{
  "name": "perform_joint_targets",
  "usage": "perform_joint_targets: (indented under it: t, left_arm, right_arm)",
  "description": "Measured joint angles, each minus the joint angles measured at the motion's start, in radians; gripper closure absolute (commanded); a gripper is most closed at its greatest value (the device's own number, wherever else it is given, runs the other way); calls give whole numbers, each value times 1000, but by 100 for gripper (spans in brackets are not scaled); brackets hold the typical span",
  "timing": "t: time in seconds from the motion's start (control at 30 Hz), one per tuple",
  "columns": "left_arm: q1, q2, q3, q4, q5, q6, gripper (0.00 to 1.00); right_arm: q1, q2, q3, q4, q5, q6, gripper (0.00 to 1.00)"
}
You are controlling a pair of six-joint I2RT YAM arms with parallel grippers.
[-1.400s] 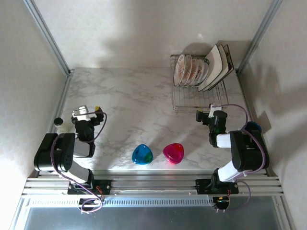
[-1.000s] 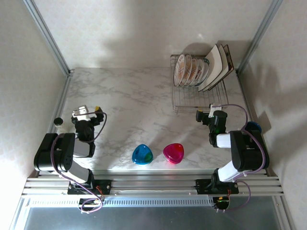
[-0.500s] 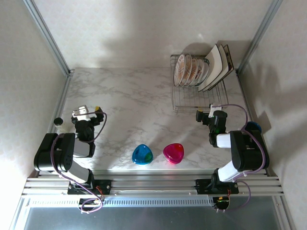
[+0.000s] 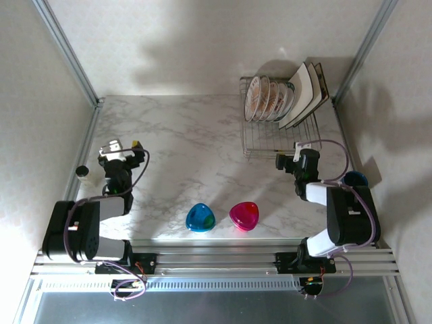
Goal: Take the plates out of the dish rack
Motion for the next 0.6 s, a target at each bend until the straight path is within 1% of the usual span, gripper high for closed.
perform_joint_targets:
  t: [0.1,0.27,0.47,0.6]
  left_arm:
    - [-8,-48,26,-114,-16,-21,1]
    - [-35,-88,98,-358,-33,-66,1]
    - [-64,-91,243,-666,-47,-138,0]
    - [-77,-64,390,-922,-53,-188,0]
  right_arm:
    - [0,-26,49,-136,-3,14,1]
    - [10,-98,132,-372,-6,58,1]
    - [34,-145,252,-698,31,113,1]
    - [44,-205,303,-928,74,157,1]
